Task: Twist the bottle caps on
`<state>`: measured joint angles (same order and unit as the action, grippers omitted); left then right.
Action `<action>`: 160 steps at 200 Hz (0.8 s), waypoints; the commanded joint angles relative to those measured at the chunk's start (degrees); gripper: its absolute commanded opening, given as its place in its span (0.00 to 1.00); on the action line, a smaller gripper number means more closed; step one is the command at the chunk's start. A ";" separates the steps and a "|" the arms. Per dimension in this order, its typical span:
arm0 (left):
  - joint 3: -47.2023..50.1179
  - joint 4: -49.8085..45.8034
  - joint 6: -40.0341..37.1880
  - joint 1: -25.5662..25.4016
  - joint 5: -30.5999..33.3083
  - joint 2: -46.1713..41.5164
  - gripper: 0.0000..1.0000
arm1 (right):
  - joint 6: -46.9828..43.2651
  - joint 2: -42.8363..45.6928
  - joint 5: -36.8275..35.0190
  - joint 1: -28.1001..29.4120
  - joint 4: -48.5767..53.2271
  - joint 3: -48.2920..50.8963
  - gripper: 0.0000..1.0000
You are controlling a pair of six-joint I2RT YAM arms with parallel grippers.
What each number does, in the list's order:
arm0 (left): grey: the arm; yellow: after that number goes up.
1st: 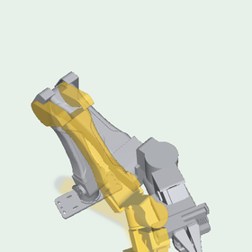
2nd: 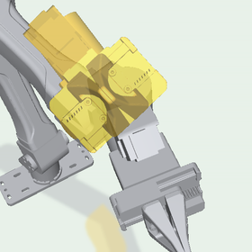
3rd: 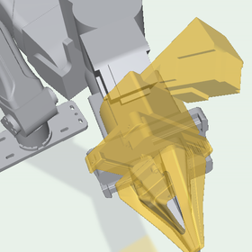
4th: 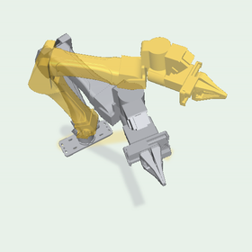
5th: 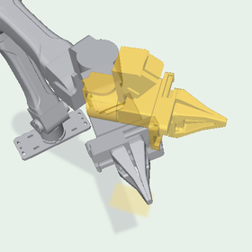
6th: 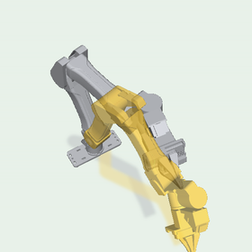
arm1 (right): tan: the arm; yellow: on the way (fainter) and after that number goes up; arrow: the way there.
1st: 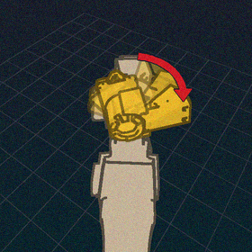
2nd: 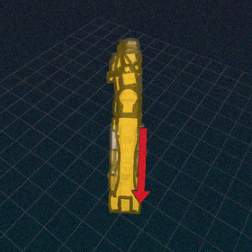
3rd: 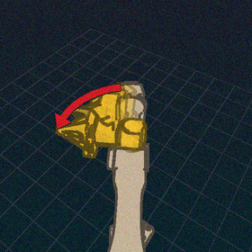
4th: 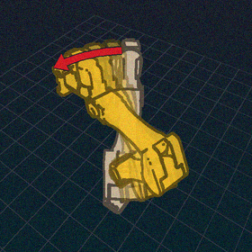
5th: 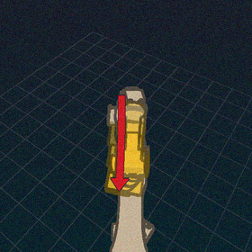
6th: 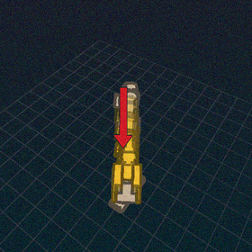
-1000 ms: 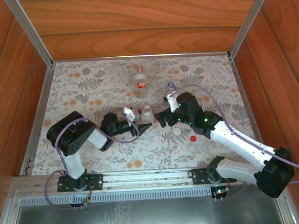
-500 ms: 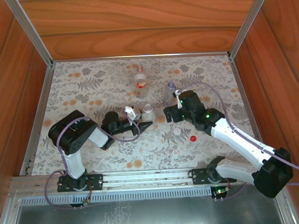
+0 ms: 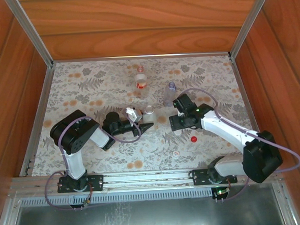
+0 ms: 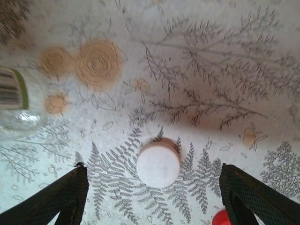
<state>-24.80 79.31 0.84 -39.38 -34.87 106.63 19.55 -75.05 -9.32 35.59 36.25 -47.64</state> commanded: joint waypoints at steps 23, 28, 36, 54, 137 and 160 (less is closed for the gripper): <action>-1.33 -0.32 -1.11 0.24 -1.90 0.60 0.59 | 1.09 -5.30 2.25 0.32 0.81 0.24 0.74; -1.33 -0.59 -1.06 0.14 -1.95 0.52 0.59 | 1.16 -5.91 2.32 0.43 0.63 0.33 0.74; -1.31 -0.79 -1.10 0.23 -1.91 0.35 0.59 | 1.45 -6.85 2.38 0.43 0.51 0.26 0.74; -1.42 -1.57 -1.37 0.25 -2.04 0.10 0.60 | 1.97 -8.55 2.61 0.52 -0.07 0.34 0.72; -2.01 -2.83 -1.81 0.16 -2.39 -0.19 0.62 | 3.61 -11.53 1.40 0.73 -1.38 1.59 0.62; -2.11 -3.01 -1.90 0.26 -2.48 -0.19 0.62 | 3.83 -12.25 1.30 0.74 -1.83 1.92 0.60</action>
<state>-26.02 77.41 -0.25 -39.38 -35.92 106.63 21.87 -86.26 -7.44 35.73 34.50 -46.94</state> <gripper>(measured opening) 0.622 0.610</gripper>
